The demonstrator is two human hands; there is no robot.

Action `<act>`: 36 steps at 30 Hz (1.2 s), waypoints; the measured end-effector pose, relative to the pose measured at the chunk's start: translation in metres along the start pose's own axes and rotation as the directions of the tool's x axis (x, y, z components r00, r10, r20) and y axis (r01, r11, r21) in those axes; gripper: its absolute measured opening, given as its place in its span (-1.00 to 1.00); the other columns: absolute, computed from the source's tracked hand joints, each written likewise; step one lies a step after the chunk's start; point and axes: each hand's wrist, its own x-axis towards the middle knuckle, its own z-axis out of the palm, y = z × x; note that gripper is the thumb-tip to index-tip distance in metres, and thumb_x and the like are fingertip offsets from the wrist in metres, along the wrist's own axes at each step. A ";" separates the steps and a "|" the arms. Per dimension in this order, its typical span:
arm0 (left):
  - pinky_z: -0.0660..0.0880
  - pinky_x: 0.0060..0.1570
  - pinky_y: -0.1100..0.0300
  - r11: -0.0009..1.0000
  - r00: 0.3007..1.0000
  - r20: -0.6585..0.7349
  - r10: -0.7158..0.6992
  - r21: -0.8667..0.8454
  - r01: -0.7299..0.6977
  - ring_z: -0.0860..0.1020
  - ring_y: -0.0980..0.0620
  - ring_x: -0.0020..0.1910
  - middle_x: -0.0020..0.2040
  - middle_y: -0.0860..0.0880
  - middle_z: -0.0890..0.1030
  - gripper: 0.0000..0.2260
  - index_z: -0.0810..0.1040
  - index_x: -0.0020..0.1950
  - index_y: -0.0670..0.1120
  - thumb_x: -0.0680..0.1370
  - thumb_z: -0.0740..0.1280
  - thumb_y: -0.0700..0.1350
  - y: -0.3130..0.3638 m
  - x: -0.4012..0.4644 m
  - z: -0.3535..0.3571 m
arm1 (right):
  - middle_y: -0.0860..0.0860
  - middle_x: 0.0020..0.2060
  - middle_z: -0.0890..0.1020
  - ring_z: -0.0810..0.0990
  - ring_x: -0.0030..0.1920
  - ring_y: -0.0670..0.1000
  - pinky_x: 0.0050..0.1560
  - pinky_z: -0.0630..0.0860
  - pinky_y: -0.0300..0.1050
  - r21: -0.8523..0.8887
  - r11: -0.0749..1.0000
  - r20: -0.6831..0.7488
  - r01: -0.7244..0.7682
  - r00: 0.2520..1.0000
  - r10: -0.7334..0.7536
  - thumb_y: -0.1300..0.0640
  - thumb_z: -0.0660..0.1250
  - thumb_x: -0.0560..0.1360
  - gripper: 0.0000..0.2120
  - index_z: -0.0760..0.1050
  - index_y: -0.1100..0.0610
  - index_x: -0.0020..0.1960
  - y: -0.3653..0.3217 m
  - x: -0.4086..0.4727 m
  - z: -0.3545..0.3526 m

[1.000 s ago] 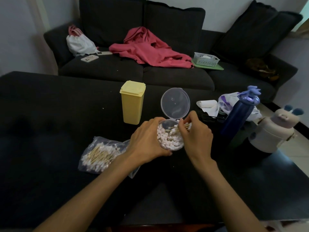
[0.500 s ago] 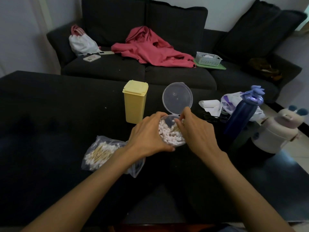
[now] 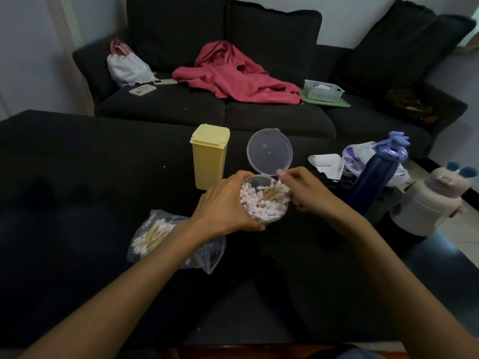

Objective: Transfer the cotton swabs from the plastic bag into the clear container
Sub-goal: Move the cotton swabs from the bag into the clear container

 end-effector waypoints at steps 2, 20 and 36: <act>0.41 0.15 0.13 1.000 1.000 0.004 -0.012 -0.025 0.012 0.43 0.14 0.21 0.24 0.14 0.47 -0.17 0.27 0.36 0.10 0.19 0.60 0.09 -0.001 0.001 -0.001 | -0.03 -0.04 0.55 0.51 -0.14 -0.13 -0.18 0.41 -0.26 0.099 0.991 -0.129 0.092 0.988 -0.079 -0.09 0.03 0.61 -0.64 0.41 0.09 0.25 0.008 -0.004 0.000; 0.41 0.21 0.10 0.996 0.997 0.073 -0.022 -0.089 0.028 0.44 0.14 0.20 0.20 0.14 0.48 -0.20 0.28 0.34 0.11 0.19 0.60 0.06 -0.002 0.002 0.005 | -0.25 0.25 0.39 0.31 0.26 -0.39 0.28 0.25 -0.39 -0.143 0.874 -0.223 0.465 0.845 -0.486 -0.09 -0.05 0.59 -0.58 0.34 -0.06 0.37 0.038 -0.035 0.027; 0.46 0.21 0.00 0.997 0.991 0.131 0.008 -0.083 0.003 0.44 0.12 0.22 0.22 0.13 0.46 -0.17 0.26 0.35 0.14 0.18 0.61 0.06 -0.013 -0.001 0.010 | -0.05 0.07 0.56 0.39 0.02 -0.05 -0.10 0.21 -0.18 -0.798 0.339 0.246 0.497 0.784 -0.570 -0.06 0.24 0.54 -0.71 0.55 -0.02 0.20 0.005 -0.016 -0.001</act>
